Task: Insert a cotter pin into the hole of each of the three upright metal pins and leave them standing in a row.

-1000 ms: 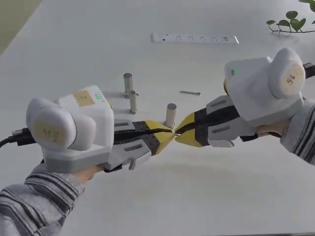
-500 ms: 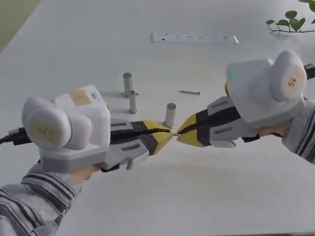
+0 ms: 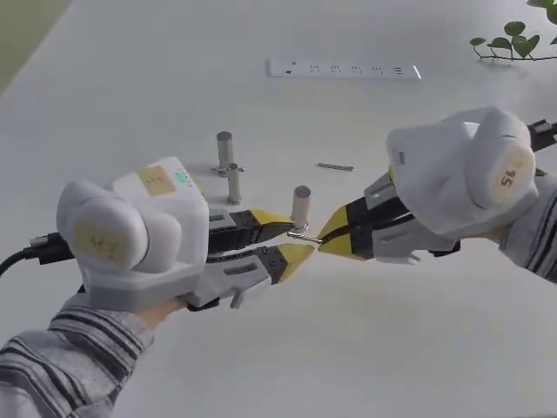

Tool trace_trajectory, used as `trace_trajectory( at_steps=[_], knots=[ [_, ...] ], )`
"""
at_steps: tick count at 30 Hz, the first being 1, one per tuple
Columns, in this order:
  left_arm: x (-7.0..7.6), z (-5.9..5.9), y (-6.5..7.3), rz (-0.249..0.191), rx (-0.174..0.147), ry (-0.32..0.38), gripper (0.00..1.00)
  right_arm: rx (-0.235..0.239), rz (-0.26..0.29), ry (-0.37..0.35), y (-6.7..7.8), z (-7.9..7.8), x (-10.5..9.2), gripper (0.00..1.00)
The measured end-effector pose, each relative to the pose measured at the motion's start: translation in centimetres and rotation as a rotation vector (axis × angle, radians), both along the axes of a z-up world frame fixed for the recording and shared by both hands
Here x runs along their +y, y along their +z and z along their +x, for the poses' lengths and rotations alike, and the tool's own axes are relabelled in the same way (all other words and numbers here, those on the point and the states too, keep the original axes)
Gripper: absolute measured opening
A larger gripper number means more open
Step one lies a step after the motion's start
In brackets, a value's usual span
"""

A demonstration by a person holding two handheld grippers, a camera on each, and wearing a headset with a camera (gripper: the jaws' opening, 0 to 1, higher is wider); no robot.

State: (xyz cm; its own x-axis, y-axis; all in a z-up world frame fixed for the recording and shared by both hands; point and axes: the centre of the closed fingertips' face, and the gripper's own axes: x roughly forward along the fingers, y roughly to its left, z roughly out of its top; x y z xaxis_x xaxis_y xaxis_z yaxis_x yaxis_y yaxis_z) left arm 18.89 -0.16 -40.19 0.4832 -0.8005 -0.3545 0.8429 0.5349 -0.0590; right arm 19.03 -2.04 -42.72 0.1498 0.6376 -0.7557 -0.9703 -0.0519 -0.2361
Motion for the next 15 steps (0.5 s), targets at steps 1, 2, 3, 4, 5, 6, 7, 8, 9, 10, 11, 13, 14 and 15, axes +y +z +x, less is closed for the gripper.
trace_trajectory(
  at_steps=[1, 2, 3, 4, 5, 6, 7, 8, 9, 10, 11, 13, 14, 15],
  knots=[
    [0.1, 0.1, -0.2, 0.007, -0.003, 0.007, 0.20, -0.014, -0.024, 0.003, -0.2, 0.4, -0.4, 0.00],
    [0.2, 0.3, -0.3, 0.016, -0.009, 0.016, 0.22, -0.029, -0.039, 0.000, -0.2, 0.7, -0.6, 0.00],
    [0.3, 0.5, -0.4, 0.022, -0.011, 0.031, 0.24, -0.034, -0.049, -0.005, -0.3, 0.9, -0.7, 0.00],
    [0.5, 0.8, -0.6, 0.025, -0.010, 0.050, 0.25, -0.039, -0.059, -0.007, -0.3, 1.2, -0.9, 0.00],
    [0.6, 1.1, -0.7, 0.026, -0.013, 0.061, 0.26, -0.045, -0.065, -0.011, -0.4, 1.5, -1.1, 0.00],
    [0.7, 1.3, -0.8, 0.029, -0.012, 0.073, 0.27, -0.054, -0.077, -0.022, -0.4, 1.8, -1.3, 0.00],
    [0.8, 1.5, -0.9, 0.029, -0.011, 0.087, 0.28, -0.060, -0.091, -0.034, -0.5, 2.1, -1.6, 0.00],
    [0.8, 1.7, -1.0, 0.034, -0.016, 0.094, 0.28, -0.066, -0.102, -0.047, -0.6, 2.5, -1.8, 0.00],
    [0.9, 1.8, -1.1, 0.038, -0.016, 0.102, 0.29, -0.069, -0.110, -0.060, -0.7, 2.8, -2.0, 0.00],
    [0.8, 1.9, -1.2, 0.041, -0.017, 0.102, 0.29, -0.068, -0.125, -0.087, -0.8, 3.2, -2.3, 0.00],
    [0.7, 2.0, -1.3, 0.042, -0.017, 0.101, 0.29, -0.070, -0.129, -0.096, -0.9, 3.5, -2.5, 0.00],
    [0.7, 2.3, -1.7, 0.055, -0.024, 0.115, 0.30, -0.074, -0.141, -0.110, -1.1, 3.9, -2.7, 0.00],
    [0.7, 2.4, -1.7, 0.057, -0.026, 0.117, 0.30, -0.078, -0.156, -0.121, -1.2, 4.2, -2.9, 0.00],
    [0.7, 2.7, -1.8, 0.064, -0.032, 0.129, 0.30, -0.079, -0.164, -0.128, -1.3, 4.4, -3.0, 0.00]
  ],
)
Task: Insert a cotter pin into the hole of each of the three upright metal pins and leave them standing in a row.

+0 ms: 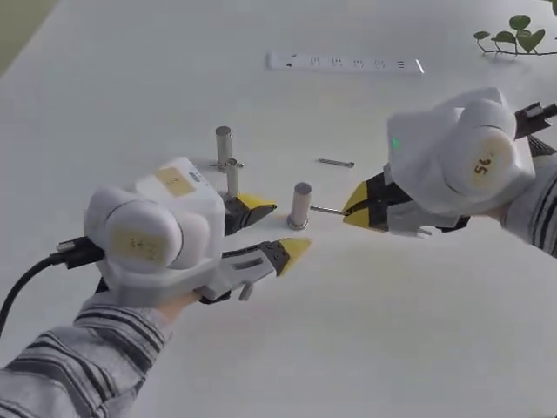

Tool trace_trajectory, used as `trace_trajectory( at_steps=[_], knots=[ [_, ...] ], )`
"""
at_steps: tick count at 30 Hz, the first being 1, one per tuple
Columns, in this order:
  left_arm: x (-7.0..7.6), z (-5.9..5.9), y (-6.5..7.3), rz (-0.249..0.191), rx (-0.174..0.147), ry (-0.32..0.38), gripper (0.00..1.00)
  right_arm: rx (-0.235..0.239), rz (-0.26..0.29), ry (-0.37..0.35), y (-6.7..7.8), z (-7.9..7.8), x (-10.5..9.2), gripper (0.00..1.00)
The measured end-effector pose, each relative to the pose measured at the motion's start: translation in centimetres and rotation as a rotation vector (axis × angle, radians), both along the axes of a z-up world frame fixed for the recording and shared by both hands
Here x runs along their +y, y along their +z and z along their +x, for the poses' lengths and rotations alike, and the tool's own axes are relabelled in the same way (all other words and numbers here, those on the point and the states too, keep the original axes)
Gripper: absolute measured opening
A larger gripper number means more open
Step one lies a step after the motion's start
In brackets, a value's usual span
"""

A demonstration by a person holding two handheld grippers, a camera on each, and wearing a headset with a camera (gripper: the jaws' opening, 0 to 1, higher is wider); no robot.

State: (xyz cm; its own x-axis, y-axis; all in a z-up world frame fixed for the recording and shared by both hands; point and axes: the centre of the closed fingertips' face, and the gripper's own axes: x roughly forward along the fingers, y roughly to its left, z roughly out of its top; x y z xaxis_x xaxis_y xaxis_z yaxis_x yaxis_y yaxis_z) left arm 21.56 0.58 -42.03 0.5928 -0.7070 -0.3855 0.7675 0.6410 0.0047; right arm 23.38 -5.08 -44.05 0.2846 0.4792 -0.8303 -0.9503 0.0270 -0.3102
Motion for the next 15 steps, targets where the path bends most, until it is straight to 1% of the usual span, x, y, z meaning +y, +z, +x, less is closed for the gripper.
trace_trajectory(
  at_steps=[2, 3, 6, 7, 9, 11, 13, 15],
  knots=[
    [0.0, 0.5, -0.2, 0.007, -0.009, 0.017, 0.32, 0.003, -0.004, -0.005, -0.2, 0.2, -0.1, 0.00],
    [0.0, 0.7, -0.4, 0.011, -0.008, 0.027, 0.32, 0.006, -0.006, -0.014, -0.3, 0.3, -0.1, 0.00],
    [0.1, 1.5, -1.1, 0.029, 0.001, 0.064, 0.32, 0.003, -0.020, -0.033, -0.6, 0.8, -0.3, 0.00],
    [0.2, 1.7, -1.2, 0.031, 0.005, 0.076, 0.32, 0.003, -0.021, -0.041, -0.9, 1.2, -0.5, 0.00],
    [0.3, 2.1, -1.5, 0.025, 0.014, 0.099, 0.32, 0.005, -0.025, -0.059, -1.0, 1.6, -0.6, 0.00],
    [0.2, 2.4, -1.9, 0.022, 0.024, 0.114, 0.31, 0.000, -0.035, -0.060, -1.0, 1.8, -0.7, 0.00],
    [0.1, 2.8, -2.1, 0.028, 0.022, 0.126, 0.31, -0.011, -0.041, -0.057, -1.0, 1.9, -0.6, 0.00],
    [0.1, 3.2, -2.3, 0.031, 0.026, 0.135, 0.30, -0.009, -0.050, -0.061, -1.1, 2.0, -0.6, 0.00]
  ],
)
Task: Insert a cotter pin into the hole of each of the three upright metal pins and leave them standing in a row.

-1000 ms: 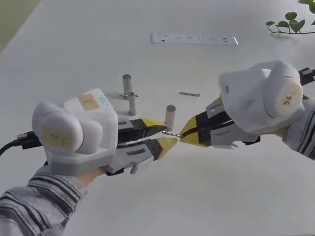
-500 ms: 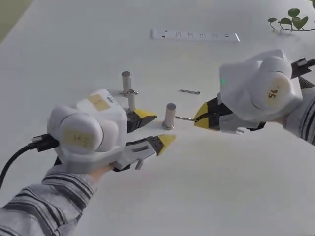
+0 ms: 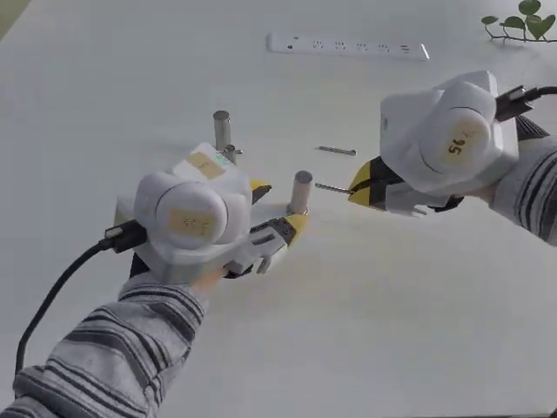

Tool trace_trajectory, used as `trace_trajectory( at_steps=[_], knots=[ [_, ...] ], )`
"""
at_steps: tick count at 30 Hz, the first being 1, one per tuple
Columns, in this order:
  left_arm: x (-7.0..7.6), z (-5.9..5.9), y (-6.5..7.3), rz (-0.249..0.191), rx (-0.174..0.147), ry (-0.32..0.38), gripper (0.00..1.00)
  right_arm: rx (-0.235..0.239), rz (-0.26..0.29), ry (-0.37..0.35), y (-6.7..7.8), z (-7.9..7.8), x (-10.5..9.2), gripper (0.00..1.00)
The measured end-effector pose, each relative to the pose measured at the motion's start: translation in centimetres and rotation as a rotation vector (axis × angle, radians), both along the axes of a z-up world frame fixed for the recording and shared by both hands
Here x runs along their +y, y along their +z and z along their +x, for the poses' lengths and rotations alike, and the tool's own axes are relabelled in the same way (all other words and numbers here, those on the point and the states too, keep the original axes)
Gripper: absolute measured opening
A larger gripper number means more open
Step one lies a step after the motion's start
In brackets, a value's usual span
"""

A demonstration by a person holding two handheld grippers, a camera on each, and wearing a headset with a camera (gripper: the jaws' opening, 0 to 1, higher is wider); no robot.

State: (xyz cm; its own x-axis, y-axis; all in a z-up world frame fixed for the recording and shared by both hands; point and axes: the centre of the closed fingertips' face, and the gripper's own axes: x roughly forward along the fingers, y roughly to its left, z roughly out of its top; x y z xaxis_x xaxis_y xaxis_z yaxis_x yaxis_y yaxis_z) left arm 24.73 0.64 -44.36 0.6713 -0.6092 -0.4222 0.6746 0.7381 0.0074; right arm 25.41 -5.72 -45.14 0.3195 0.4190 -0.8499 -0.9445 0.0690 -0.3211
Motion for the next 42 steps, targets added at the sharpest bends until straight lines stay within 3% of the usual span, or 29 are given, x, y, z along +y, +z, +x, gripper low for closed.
trace_trajectory(
  at_steps=[9, 19, 30, 34, 42],
  knots=[
    [-0.7, 1.3, -0.6, 0.000, 0.008, 0.028, 0.24, 0.007, -0.008, -0.010, -0.3, 0.5, 0.1, 0.00],
    [-1.7, 2.2, -1.4, -0.021, 0.045, 0.040, 0.20, 0.017, -0.028, -0.019, -0.9, 0.9, -0.2, 0.00],
    [-2.1, 2.5, -2.3, 0.004, 0.057, 0.050, 0.12, 0.018, -0.043, -0.027, -1.0, 1.1, -0.3, 0.00],
    [-2.0, 2.6, -2.6, -0.007, 0.074, 0.063, 0.10, 0.021, -0.018, -0.034, -0.5, 1.1, 0.0, 0.00],
    [-2.0, 2.6, -2.7, -0.011, 0.079, 0.079, 0.10, 0.013, -0.024, -0.030, -0.3, 1.2, 0.1, 0.00]
  ],
)
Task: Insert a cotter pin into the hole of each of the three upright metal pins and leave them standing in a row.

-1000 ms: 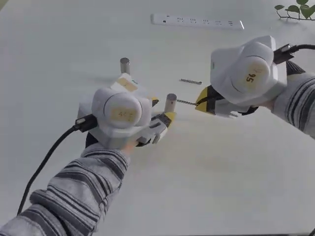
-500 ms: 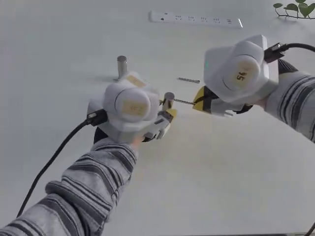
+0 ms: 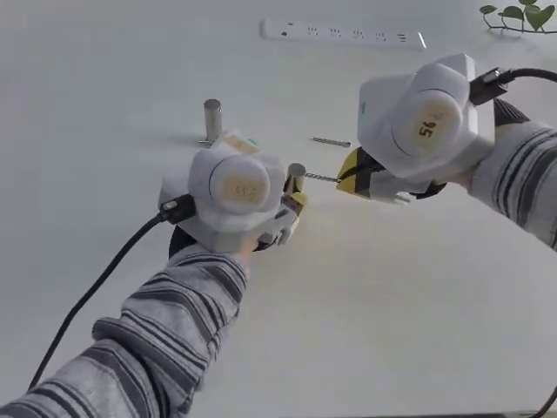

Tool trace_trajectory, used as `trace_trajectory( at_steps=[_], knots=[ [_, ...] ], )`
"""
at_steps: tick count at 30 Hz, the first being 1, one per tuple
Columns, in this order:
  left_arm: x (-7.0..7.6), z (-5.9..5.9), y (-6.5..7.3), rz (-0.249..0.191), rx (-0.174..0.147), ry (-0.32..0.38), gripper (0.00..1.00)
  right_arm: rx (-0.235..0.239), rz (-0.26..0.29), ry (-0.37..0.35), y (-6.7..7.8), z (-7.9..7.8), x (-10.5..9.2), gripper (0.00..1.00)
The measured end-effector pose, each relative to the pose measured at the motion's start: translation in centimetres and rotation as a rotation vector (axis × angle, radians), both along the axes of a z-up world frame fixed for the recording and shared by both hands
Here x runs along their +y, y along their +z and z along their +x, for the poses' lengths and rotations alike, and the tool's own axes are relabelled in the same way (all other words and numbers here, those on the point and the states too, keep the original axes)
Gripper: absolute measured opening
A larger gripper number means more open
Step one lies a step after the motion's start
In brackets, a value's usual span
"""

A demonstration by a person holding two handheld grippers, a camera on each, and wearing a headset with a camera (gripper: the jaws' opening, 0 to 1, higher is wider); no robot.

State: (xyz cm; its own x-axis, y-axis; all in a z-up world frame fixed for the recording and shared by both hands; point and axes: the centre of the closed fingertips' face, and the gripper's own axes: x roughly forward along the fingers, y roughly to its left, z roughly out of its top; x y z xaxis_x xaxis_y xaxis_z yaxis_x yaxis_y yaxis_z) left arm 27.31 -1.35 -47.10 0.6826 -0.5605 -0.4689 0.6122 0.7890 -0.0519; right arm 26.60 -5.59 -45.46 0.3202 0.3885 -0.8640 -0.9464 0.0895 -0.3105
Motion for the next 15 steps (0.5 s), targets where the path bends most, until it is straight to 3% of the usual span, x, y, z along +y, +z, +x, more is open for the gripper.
trace_trajectory(
  at_steps=[3, 5, 8, 15],
  knots=[
    [0.0, 0.0, 0.0, -0.005, 0.001, 0.013, 0.10, -0.001, 0.006, -0.002, 0.3, -0.2, 0.1, 0.00],
    [0.0, 0.0, -0.1, -0.031, 0.020, 0.037, 0.10, -0.011, 0.017, 0.006, 0.7, -0.5, 0.4, 0.00],
    [0.0, 0.0, -0.1, -0.012, 0.006, 0.030, 0.10, -0.013, 0.025, 0.013, 0.6, -0.3, 0.7, 0.00],
    [0.1, 0.1, -0.2, -0.022, 0.012, 0.047, 0.10, -0.015, 0.051, 0.019, 1.0, -0.7, 1.4, 0.00]
  ],
)
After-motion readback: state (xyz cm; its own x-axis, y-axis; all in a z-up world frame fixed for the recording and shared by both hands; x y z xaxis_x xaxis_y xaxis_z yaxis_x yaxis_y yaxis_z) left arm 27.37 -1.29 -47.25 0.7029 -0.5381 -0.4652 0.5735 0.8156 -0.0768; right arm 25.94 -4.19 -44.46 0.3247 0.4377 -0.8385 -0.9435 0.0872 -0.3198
